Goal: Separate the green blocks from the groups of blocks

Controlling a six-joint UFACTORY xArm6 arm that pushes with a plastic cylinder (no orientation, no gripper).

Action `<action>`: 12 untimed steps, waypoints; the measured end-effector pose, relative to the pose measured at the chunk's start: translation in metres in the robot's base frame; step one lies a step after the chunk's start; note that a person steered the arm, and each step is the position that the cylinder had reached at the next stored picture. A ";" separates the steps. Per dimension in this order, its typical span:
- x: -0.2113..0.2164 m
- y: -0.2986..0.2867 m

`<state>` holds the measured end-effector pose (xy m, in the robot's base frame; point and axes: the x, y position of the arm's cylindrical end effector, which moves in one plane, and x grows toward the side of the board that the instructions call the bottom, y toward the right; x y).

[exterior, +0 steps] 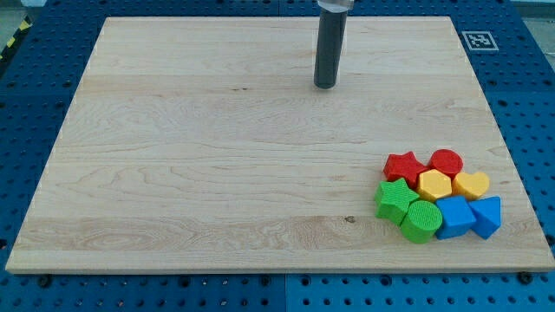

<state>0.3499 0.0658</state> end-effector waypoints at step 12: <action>0.208 -0.019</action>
<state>0.5582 0.0470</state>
